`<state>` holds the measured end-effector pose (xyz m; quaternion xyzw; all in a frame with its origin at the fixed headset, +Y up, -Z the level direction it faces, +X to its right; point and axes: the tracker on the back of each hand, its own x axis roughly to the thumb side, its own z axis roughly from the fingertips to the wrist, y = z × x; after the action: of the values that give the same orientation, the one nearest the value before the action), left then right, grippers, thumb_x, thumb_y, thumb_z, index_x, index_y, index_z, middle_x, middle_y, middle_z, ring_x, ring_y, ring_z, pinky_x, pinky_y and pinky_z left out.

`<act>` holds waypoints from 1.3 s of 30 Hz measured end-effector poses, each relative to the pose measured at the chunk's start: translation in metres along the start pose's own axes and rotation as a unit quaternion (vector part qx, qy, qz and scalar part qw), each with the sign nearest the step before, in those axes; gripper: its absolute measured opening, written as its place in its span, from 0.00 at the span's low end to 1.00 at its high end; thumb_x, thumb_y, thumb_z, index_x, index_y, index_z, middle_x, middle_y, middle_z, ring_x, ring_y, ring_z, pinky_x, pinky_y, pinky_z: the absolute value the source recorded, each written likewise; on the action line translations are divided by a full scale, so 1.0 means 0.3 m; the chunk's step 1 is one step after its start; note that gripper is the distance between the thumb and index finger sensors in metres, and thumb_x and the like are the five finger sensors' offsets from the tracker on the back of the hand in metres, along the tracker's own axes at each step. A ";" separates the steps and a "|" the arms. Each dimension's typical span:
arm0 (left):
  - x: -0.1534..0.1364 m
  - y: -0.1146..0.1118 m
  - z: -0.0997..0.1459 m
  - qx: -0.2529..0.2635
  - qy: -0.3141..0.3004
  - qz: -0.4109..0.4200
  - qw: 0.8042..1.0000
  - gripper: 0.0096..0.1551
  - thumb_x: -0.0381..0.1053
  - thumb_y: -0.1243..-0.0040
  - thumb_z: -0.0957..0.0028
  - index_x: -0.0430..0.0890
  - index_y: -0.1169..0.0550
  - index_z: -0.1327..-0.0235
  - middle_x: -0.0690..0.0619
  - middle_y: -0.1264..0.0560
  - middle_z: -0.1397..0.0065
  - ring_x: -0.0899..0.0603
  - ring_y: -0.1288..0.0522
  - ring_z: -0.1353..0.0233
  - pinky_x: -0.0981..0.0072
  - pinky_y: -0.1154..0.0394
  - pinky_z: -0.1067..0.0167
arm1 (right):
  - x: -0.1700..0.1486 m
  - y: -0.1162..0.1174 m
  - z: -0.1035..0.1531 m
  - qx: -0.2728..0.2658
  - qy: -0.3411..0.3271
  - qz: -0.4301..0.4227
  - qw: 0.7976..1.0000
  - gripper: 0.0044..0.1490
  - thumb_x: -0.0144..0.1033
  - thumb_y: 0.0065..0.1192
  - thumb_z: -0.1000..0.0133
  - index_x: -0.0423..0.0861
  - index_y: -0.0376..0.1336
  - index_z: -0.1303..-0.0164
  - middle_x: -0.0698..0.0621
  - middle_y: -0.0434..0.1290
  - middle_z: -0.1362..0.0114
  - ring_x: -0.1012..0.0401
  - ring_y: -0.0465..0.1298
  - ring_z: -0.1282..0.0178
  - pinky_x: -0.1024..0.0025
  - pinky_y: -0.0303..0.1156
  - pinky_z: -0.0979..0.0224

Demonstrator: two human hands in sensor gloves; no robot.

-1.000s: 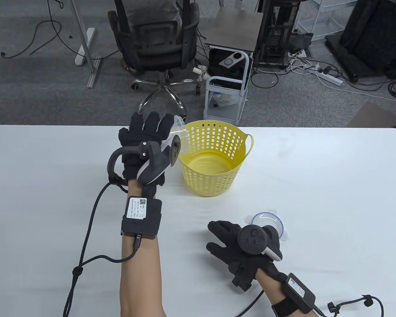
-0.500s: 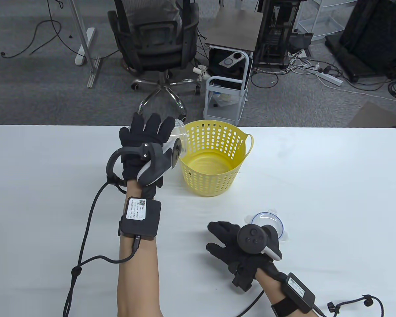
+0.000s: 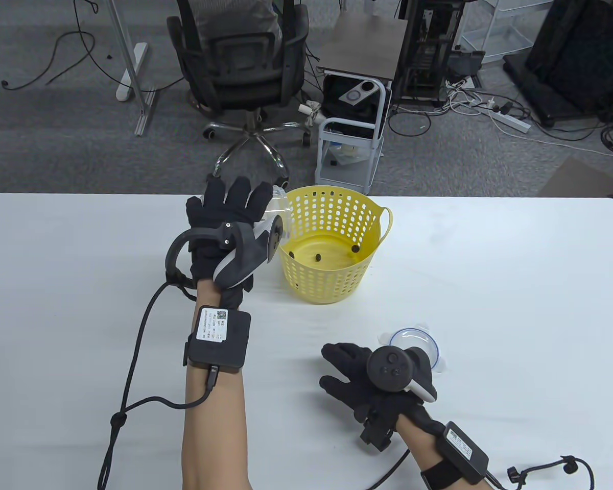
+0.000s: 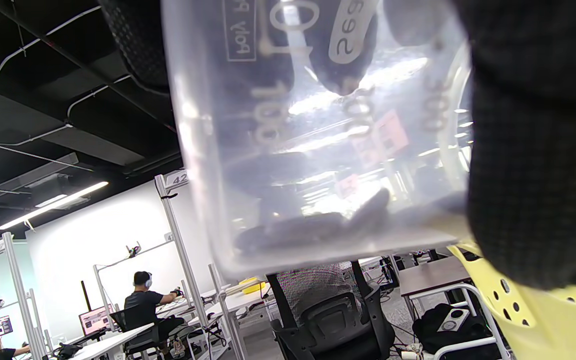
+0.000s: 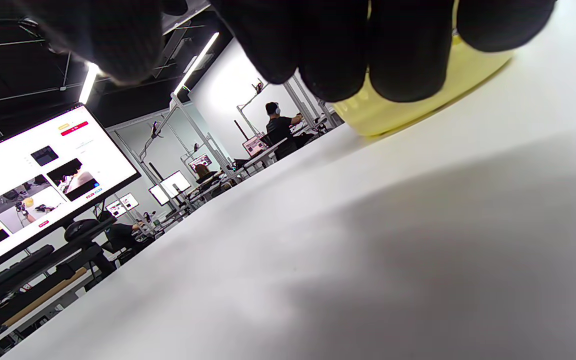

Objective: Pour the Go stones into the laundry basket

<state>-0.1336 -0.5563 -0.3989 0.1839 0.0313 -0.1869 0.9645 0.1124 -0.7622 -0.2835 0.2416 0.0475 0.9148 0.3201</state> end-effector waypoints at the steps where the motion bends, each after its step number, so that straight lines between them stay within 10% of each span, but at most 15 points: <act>1: 0.001 0.000 0.001 0.001 -0.001 -0.001 1.000 0.79 0.69 0.04 0.90 0.80 0.46 0.29 0.75 0.39 0.14 0.47 0.34 0.14 0.40 0.30 0.26 | 0.000 0.001 0.000 0.001 0.000 0.001 1.000 0.47 0.61 0.66 0.49 0.43 0.63 0.27 0.36 0.68 0.24 0.31 0.71 0.30 0.29 0.63 0.31; 39: -0.002 -0.001 0.005 0.003 -0.002 -0.004 1.000 0.79 0.68 0.03 0.90 0.81 0.45 0.30 0.76 0.39 0.15 0.48 0.34 0.14 0.40 0.31 0.26 | -0.003 -0.001 -0.003 0.019 0.010 0.005 1.000 0.46 0.61 0.66 0.49 0.42 0.63 0.27 0.35 0.69 0.25 0.31 0.71 0.31 0.29 0.63 0.31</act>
<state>-0.1343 -0.5569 -0.3977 0.1866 0.0299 -0.1916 0.9631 0.1125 -0.7625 -0.2848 0.2391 0.0668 0.9176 0.3105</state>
